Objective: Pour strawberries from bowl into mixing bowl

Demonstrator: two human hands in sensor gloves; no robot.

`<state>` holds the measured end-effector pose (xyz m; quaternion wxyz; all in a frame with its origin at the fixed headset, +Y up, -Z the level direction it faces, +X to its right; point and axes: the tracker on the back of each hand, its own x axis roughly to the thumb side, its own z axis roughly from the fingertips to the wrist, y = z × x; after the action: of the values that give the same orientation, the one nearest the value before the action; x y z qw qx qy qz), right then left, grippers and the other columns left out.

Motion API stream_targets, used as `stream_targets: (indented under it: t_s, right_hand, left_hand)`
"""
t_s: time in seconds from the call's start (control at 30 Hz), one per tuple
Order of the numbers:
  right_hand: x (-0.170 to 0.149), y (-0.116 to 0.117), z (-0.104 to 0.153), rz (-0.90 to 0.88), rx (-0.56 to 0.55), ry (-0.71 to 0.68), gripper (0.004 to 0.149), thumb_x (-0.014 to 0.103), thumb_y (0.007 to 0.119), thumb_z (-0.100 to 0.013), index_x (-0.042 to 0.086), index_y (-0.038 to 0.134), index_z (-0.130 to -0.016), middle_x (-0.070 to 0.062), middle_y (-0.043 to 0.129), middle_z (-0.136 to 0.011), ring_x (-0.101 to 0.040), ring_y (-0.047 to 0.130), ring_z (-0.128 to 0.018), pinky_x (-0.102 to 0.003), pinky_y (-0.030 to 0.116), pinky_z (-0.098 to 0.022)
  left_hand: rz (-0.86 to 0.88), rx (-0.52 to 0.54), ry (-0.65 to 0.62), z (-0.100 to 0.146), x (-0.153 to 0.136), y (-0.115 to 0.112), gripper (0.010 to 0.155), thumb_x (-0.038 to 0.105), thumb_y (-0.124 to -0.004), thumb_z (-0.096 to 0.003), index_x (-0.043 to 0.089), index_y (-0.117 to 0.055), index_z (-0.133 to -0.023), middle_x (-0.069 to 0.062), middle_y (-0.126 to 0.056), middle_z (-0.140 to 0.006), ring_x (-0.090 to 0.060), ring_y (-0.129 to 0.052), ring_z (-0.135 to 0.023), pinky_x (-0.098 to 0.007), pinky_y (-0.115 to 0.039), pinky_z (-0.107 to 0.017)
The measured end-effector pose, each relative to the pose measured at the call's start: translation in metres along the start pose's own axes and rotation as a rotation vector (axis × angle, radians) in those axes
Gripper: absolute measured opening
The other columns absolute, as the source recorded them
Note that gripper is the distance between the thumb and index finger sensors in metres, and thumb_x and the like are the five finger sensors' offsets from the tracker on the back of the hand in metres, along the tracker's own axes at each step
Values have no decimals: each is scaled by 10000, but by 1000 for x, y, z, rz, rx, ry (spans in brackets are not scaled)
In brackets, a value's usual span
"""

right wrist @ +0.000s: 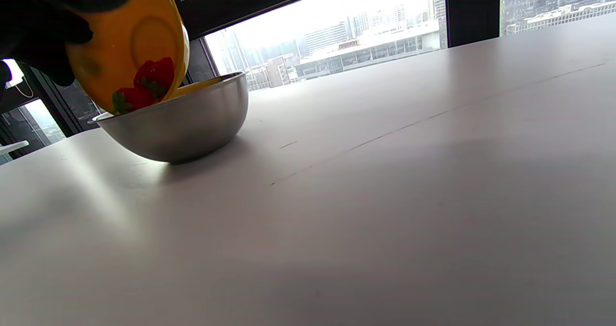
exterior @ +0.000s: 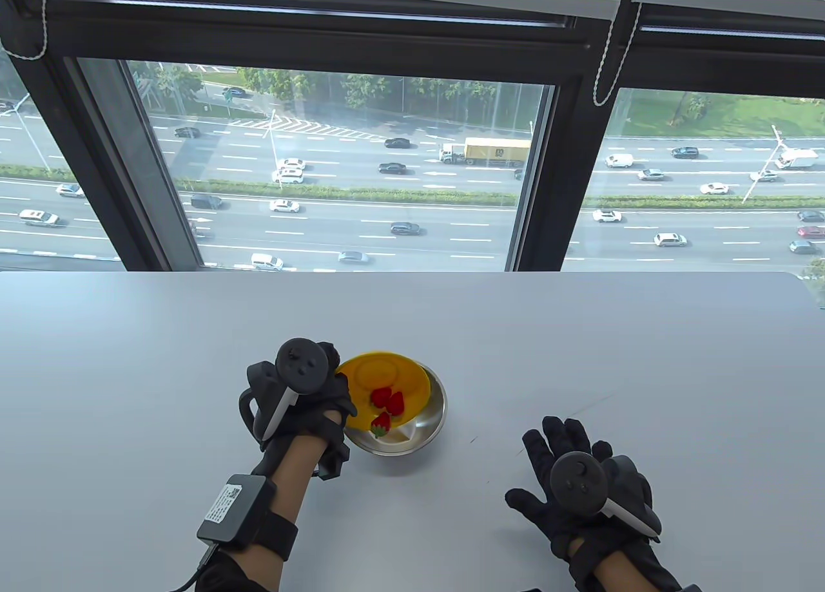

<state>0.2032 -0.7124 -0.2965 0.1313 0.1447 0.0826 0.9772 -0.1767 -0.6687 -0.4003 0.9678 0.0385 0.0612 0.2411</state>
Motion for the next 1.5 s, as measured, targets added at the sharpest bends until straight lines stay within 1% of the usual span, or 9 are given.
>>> stream_targets:
  t_s: [0.23, 0.67, 1.1, 1.3, 1.47, 1.5]
  right_hand:
    - [1, 0, 0, 2, 3, -1, 879, 672, 640, -406, 224, 286, -1075, -134, 78, -1134, -467, 107, -1041, -759, 170, -659]
    - [1, 1, 0, 4, 4, 0, 879, 672, 640, -406, 224, 286, -1075, -134, 80, -1134, -466, 107, -1041, -759, 171, -658]
    - [1, 1, 0, 5, 5, 0, 879, 672, 640, -405, 224, 287, -1074, -134, 80, -1134, -468, 106, -1040, -759, 172, -659]
    - [1, 1, 0, 4, 6, 2, 879, 672, 640, -405, 224, 288, -1074, -135, 81, -1134, -467, 107, -1041, -759, 171, -658]
    - [1, 1, 1, 4, 7, 5, 878, 672, 640, -405, 224, 288, -1074, -135, 81, -1134, -467, 107, -1040, -758, 172, -659]
    - [1, 1, 1, 4, 6, 5, 878, 672, 640, -404, 225, 289, -1074, -134, 80, -1134, -466, 107, -1041, -759, 172, -659]
  left_hand:
    - [33, 8, -12, 2, -5, 0, 398, 324, -835, -406, 275, -689, -772, 20, -802, -824, -230, -1063, -655, -424, -956, -427]
    - [86, 29, -14, 10, -17, 14, 399, 320, -839, -406, 275, -688, -772, 13, -798, -843, -242, -1067, -662, -423, -960, -428]
    - [129, 41, 20, 30, -56, 34, 435, 332, -853, -407, 282, -681, -803, 12, -811, -861, -223, -1120, -578, -387, -1004, -354]
    - [154, 39, 27, 43, -76, 43, 476, 337, -858, -408, 275, -677, -843, -9, -817, -886, -201, -1142, -506, -364, -1020, -297]
    - [166, 61, 25, 57, -92, 48, 495, 332, -868, -406, 271, -690, -863, -36, -836, -889, -188, -1157, -452, -350, -1029, -254]
    - [166, 62, 25, 59, -94, 48, 498, 332, -870, -404, 272, -692, -865, -22, -840, -889, -187, -1158, -445, -348, -1031, -247]
